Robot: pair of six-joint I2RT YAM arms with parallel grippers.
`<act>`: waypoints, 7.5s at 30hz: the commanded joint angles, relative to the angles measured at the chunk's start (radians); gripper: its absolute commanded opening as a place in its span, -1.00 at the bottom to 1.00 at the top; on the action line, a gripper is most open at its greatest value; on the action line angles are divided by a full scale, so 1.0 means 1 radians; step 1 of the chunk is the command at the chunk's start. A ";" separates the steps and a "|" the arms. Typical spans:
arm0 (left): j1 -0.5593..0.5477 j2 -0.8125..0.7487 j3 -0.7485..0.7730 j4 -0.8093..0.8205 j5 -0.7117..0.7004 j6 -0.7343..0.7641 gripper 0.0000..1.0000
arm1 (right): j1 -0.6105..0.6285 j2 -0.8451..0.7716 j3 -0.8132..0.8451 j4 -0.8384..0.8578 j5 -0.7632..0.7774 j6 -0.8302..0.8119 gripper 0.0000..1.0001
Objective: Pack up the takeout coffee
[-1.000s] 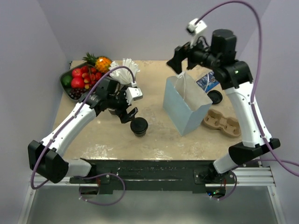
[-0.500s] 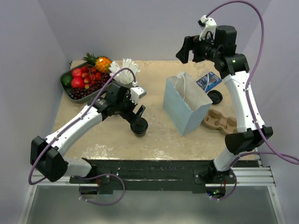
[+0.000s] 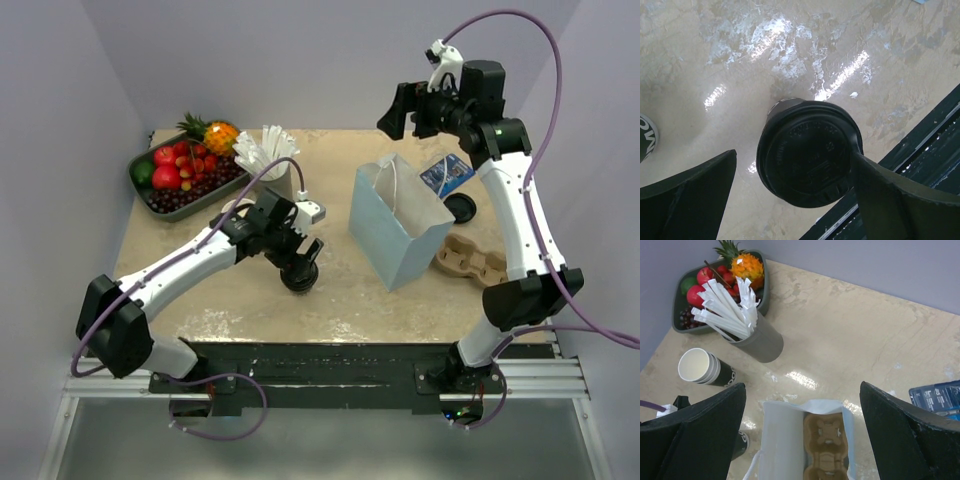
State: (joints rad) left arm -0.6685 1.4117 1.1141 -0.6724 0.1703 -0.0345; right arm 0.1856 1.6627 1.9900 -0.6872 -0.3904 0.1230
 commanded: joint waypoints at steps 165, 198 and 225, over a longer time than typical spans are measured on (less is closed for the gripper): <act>0.239 -0.263 0.555 -0.052 0.250 0.501 -1.00 | -0.029 -0.172 -0.132 -0.463 0.259 -0.473 0.40; 0.065 -0.069 0.665 0.186 0.517 0.436 -1.00 | 0.203 -0.142 -0.111 -0.462 0.170 -0.507 -1.00; 0.035 -0.039 0.498 0.211 0.488 0.189 -1.00 | 0.376 -0.192 -0.103 -0.430 0.311 -0.559 -1.00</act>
State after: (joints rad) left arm -0.6296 1.3659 1.6096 -0.5068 0.6510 0.2264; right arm 0.5468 1.5097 1.8523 -1.1625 -0.1352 -0.4244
